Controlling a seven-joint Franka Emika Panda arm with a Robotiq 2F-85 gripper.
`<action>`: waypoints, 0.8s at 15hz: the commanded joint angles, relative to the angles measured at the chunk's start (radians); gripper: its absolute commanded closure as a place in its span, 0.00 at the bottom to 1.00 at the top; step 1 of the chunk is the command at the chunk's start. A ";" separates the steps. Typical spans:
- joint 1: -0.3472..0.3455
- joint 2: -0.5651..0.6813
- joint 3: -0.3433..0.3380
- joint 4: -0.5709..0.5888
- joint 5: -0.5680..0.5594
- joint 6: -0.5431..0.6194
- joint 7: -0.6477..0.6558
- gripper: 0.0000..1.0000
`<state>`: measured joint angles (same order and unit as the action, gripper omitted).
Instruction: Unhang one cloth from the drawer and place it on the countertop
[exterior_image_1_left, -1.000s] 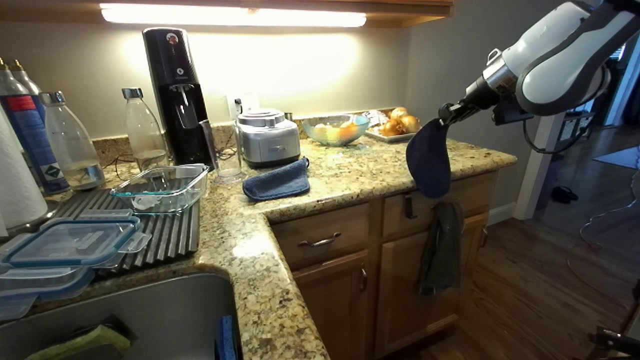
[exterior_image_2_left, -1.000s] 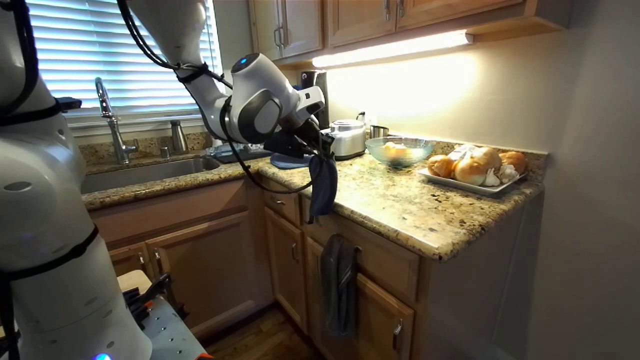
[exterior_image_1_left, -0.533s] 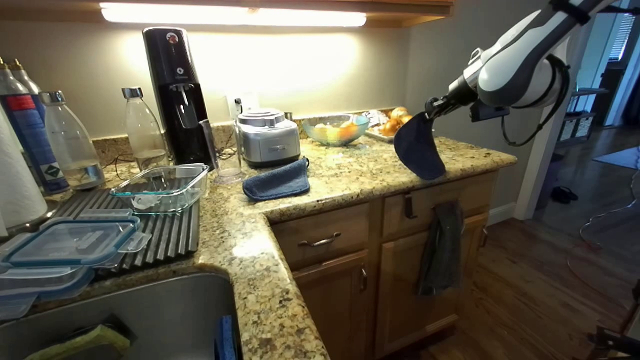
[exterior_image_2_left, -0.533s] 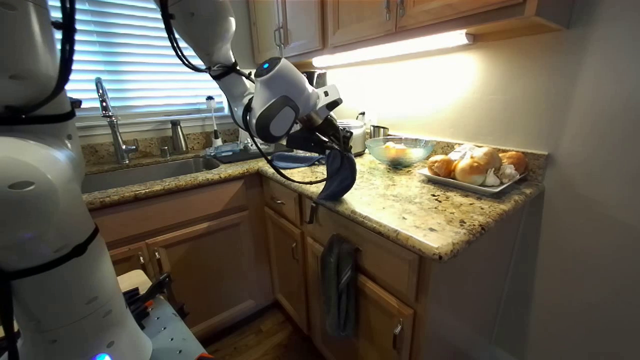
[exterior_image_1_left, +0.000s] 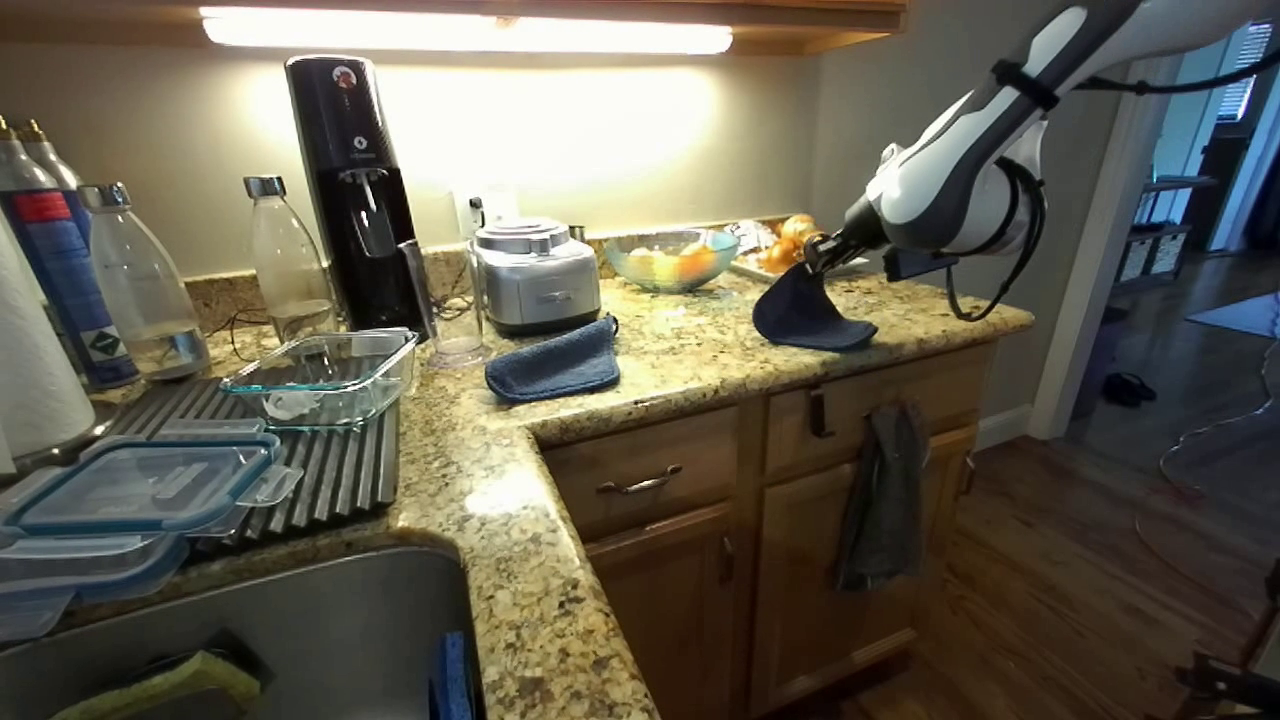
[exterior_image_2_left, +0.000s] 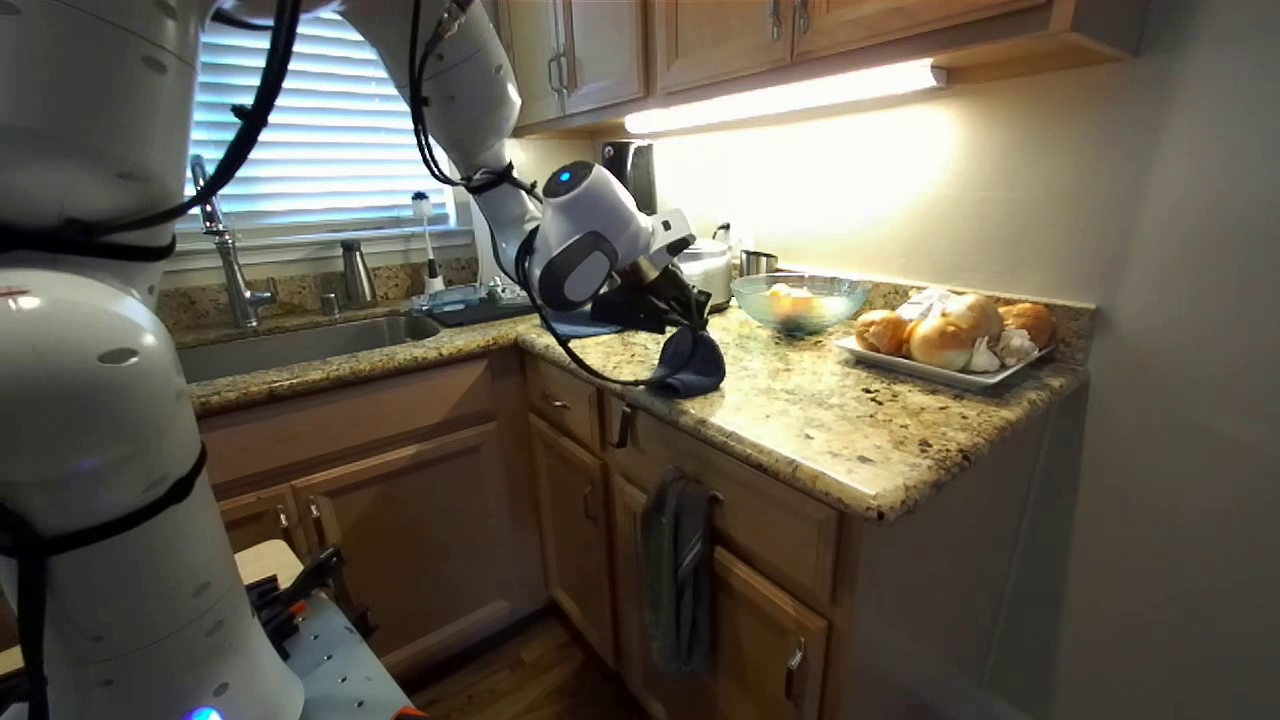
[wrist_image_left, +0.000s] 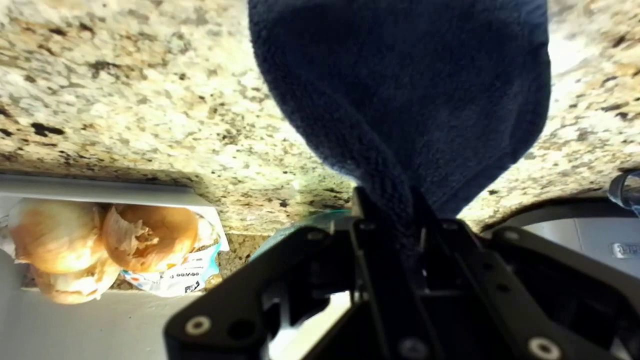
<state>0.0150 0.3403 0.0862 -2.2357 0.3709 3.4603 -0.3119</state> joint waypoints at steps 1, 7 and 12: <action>0.141 0.026 -0.119 0.001 0.077 0.000 -0.042 0.49; 0.275 -0.051 -0.198 -0.105 0.126 0.000 -0.049 0.12; 0.360 -0.106 -0.259 -0.152 0.145 0.000 -0.066 0.00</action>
<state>0.3190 0.3184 -0.1296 -2.3108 0.4863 3.4607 -0.3397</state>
